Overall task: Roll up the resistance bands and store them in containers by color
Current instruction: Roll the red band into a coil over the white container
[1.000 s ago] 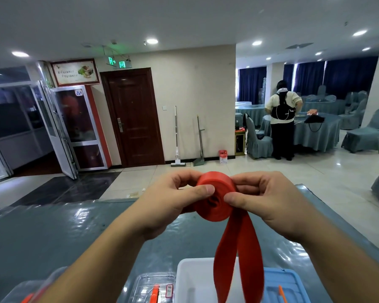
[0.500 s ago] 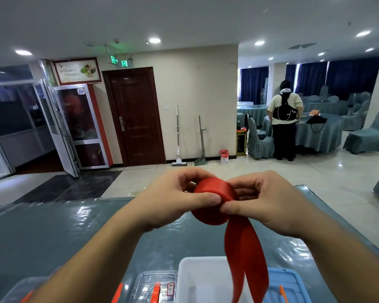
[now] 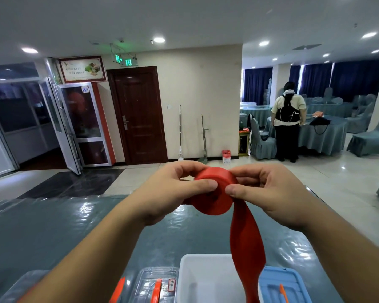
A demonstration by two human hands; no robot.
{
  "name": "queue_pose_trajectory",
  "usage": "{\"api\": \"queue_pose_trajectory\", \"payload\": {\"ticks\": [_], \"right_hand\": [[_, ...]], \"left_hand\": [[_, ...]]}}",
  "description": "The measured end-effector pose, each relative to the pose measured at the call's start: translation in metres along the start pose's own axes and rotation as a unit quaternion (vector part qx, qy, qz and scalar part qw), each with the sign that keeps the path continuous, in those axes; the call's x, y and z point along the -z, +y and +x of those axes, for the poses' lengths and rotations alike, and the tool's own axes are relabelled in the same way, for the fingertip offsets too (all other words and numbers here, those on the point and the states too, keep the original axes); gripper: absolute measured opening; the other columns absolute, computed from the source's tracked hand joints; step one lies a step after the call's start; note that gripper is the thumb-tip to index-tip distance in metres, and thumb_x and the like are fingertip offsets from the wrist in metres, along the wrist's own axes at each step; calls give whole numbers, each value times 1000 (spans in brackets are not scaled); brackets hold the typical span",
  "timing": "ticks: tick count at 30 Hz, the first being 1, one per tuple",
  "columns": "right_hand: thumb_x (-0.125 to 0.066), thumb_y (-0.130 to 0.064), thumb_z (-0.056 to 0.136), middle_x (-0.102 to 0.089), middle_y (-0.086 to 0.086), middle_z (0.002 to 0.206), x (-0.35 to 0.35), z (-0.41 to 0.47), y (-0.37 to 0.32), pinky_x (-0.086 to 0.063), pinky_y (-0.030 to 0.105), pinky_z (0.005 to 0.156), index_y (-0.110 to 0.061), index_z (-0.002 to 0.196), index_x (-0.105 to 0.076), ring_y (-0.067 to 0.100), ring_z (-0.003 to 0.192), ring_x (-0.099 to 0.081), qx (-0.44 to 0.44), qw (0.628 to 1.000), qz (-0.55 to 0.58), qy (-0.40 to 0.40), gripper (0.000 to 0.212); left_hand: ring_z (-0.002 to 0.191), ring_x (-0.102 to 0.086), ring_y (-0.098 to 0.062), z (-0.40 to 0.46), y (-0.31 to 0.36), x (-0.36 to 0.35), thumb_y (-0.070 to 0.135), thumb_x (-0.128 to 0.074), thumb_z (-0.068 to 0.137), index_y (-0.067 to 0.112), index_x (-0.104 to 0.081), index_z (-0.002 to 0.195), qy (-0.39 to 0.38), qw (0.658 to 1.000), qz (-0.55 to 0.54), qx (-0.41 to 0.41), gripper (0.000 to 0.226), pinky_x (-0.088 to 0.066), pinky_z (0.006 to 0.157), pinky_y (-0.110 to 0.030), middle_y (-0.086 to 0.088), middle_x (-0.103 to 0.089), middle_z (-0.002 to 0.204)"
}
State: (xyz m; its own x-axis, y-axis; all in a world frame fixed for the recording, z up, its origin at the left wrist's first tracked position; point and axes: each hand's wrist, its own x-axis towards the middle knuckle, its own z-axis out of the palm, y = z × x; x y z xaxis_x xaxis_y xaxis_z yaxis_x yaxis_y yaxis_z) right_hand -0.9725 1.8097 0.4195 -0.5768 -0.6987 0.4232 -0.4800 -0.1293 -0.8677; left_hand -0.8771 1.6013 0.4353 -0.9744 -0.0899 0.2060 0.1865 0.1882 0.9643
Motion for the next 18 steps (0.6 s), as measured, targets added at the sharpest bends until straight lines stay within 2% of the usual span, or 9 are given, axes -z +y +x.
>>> {"api": "queue_pose_trajectory", "payload": {"ticks": [3,6,8,11,13,15,18], "right_hand": [[-79,-27,85,-81,0,108,-4,3,5,-59,26,92,-30,113,-79,17,105,-77,-9,998,44,36,28],[-80,-26,84,-81,6,108,-3,1,6,-61,25,85,-23,114,-79,22,104,-77,-17,996,81,32,29],[-80,-25,81,-81,7,108,0,-2,6,-60,24,84,-22,113,-79,23,103,-77,-22,997,71,28,32],[-78,-21,85,-81,4,108,5,-4,6,-60,28,91,-24,113,-79,21,103,-77,-28,999,25,18,29],[-77,-11,90,-81,2,108,7,-5,3,-60,25,89,-26,113,-80,20,103,-77,-29,1000,0,-11,27],[-79,-11,89,-81,2,107,7,-6,1,-60,22,85,-28,111,-80,19,102,-78,-32,999,-4,-25,28],[-82,-21,80,-81,4,108,4,-5,3,-59,21,84,-23,112,-80,20,103,-77,-31,998,45,13,32]], "left_hand": [[90,-76,-21,2,-2,-4,27,-82,73,9,-75,115,37,997,-58,-17,46,-60,75,-28,-19,-76,110],[90,-74,-16,2,-11,-14,32,-80,75,15,-77,112,47,990,-129,-8,41,-60,74,-28,-15,-77,108],[91,-74,-15,2,-19,-20,34,-83,77,18,-78,111,41,990,-138,-1,38,-60,76,-29,-11,-78,107],[93,-73,-17,4,-24,-21,27,-84,79,17,-77,114,39,992,-118,6,38,-60,81,-30,-14,-77,111],[98,-73,-22,5,-20,-15,23,-82,78,16,-75,119,13,998,-54,4,41,-60,89,-34,-20,-74,116],[102,-74,-27,4,-14,-8,21,-86,79,16,-75,118,-30,999,26,0,41,-59,95,-37,-18,-76,113],[100,-76,-32,3,-7,-5,24,-87,74,14,-78,111,-12,1000,6,-10,39,-62,86,-32,-17,-78,106]]}}
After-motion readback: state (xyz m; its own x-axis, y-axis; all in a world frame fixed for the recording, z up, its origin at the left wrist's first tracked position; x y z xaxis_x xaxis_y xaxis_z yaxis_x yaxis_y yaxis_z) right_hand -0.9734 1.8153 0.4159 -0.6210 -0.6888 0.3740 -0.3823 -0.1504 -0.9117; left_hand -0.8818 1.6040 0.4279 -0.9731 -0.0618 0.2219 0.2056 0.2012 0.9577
